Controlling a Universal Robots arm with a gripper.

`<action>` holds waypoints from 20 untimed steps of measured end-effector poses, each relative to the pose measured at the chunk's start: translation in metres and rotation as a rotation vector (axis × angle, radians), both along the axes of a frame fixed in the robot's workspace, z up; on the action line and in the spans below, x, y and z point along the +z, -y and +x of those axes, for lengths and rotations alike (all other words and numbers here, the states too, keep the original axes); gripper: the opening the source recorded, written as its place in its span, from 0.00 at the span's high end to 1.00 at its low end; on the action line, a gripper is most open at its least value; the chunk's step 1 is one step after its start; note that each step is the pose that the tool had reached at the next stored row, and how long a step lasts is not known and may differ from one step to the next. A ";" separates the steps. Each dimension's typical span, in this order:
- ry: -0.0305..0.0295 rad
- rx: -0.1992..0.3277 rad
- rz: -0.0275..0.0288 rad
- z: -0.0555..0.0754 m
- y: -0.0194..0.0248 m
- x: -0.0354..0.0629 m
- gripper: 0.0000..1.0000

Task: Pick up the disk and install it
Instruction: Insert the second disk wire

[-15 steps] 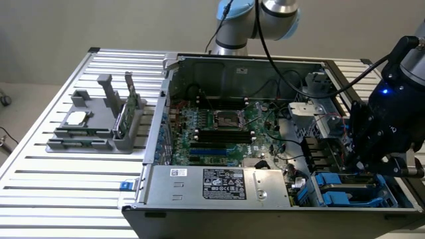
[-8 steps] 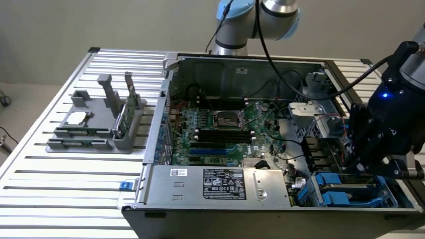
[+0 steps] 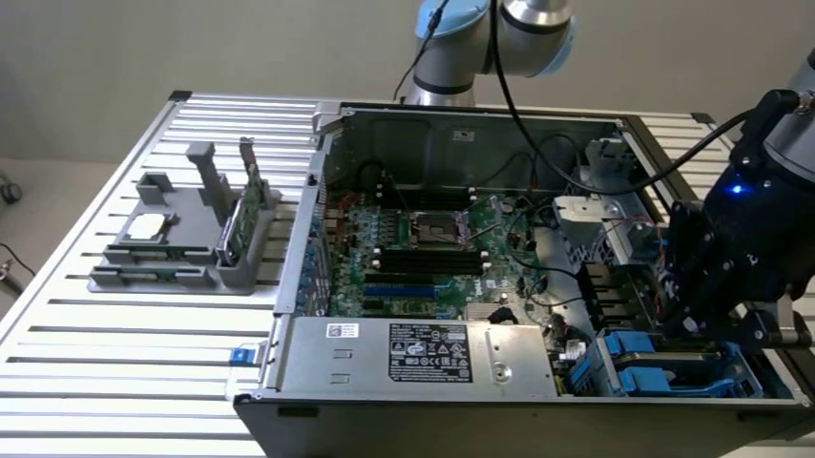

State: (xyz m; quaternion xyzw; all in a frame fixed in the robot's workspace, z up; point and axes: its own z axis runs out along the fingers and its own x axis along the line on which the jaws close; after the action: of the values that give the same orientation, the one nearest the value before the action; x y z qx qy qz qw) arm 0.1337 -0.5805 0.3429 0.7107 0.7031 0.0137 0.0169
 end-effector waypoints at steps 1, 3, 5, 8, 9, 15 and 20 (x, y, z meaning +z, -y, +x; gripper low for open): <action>0.0000 0.001 0.0001 0.000 0.0001 -0.0004 0.84; 0.0000 0.002 0.0001 0.001 0.0002 -0.0012 0.84; 0.0000 0.004 0.0002 0.001 0.0002 -0.0019 0.84; 0.0000 0.005 0.0001 0.002 0.0003 -0.0029 0.84; 0.0000 0.005 0.0001 0.002 0.0003 -0.0032 0.84; -0.0001 0.009 0.0001 0.003 0.0003 -0.0061 0.84; 0.0000 0.010 -0.0002 0.003 0.0004 -0.0085 0.84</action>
State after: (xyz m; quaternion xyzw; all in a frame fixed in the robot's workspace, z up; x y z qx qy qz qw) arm 0.1367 -0.5809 0.3343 0.7072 0.7067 0.0138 0.0169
